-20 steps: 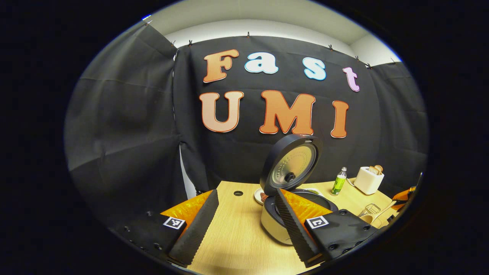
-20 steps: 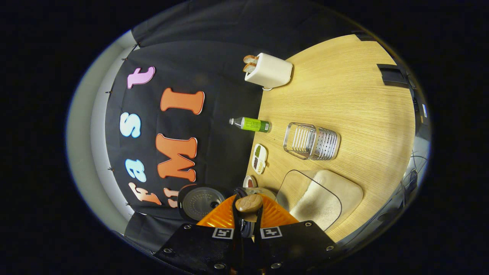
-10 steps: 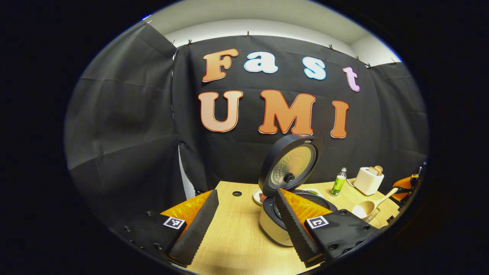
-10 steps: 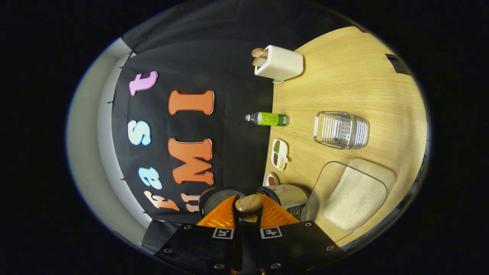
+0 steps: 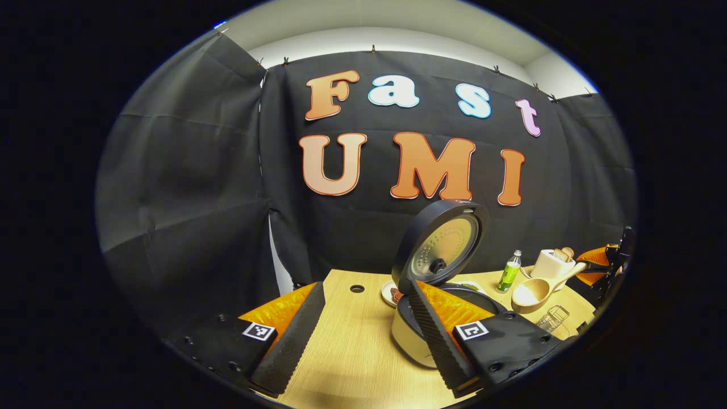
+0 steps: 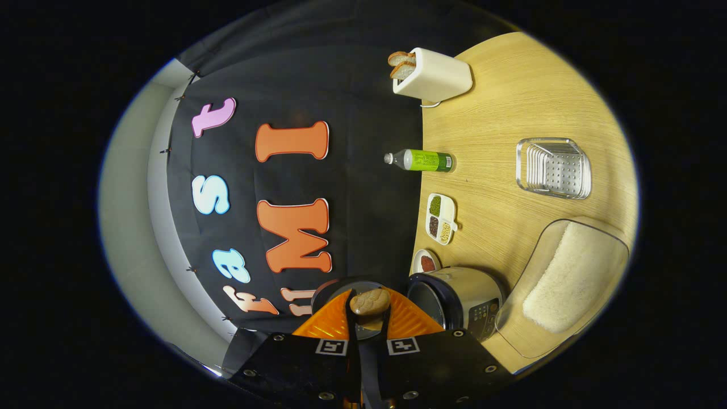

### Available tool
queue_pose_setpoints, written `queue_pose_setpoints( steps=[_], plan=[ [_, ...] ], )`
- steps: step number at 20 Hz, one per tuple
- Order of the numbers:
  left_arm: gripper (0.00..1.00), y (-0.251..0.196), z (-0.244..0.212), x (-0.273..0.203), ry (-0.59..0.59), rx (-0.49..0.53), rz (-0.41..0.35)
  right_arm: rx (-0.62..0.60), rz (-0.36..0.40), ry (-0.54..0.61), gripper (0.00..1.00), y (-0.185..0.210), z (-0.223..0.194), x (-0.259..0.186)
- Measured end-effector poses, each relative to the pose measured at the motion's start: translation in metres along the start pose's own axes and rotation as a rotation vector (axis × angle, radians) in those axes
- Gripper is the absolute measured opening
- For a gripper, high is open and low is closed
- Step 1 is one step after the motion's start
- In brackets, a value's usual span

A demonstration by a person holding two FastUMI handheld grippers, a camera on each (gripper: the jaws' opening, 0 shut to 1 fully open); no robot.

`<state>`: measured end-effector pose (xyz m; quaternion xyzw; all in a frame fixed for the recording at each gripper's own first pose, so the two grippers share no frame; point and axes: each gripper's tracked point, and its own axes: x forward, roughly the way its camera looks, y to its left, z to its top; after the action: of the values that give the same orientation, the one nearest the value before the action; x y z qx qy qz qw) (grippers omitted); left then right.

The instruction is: Close the left gripper, press the button to open the rice cooker; take a wooden spoon from the chopstick holder with the right hand, scoop a spoonful of rice and pour it into the rice cooker, then put the wooden spoon back into the chopstick holder.

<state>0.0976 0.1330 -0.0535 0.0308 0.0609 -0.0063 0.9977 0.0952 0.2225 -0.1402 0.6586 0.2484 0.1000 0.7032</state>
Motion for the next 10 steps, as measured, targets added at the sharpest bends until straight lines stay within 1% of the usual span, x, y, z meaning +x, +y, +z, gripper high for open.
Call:
queue_pose_setpoints(
  steps=[3, 5, 10],
  plan=[
    [0.97, 0.003, -0.002, 0.004, 0.001, 0.003, -0.001, -0.022, -0.008, 0.002, 0.11, 0.009, -0.006, 0.016],
    [0.97, 0.005, -0.002, 0.005, 0.001, 0.003, -0.005, -0.06, -0.014, -0.006, 0.11, 0.015, -0.008, 0.031],
    [0.98, 0.009, -0.003, 0.008, -0.001, 0.0, -0.013, -0.232, -0.032, -0.034, 0.11, 0.035, -0.02, 0.054]
  ],
)
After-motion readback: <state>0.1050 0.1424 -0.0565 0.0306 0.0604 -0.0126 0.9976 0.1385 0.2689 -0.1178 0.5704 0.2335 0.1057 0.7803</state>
